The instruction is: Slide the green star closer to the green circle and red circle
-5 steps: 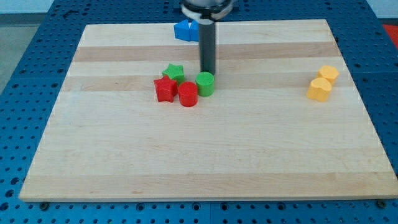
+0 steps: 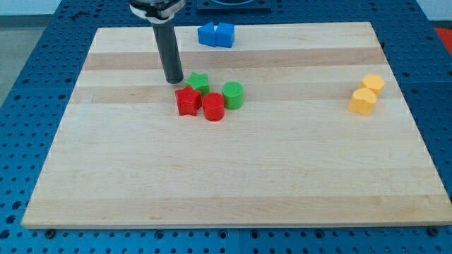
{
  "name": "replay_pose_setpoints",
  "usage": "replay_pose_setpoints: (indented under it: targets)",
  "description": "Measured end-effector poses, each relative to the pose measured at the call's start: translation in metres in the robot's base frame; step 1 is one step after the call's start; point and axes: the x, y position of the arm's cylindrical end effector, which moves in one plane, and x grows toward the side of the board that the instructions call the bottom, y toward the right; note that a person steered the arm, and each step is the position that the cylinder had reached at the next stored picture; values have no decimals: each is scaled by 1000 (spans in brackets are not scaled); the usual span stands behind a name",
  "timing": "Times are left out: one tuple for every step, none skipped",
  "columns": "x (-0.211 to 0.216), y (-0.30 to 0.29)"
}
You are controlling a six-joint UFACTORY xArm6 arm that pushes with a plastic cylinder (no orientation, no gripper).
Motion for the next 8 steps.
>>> replay_pose_setpoints:
  targets:
    - [5,26]
    - [5,42]
    - [5,44]
    - [3,44]
    - [-3,44]
    - [-8,44]
    - [-15,44]
    - [-27,50]
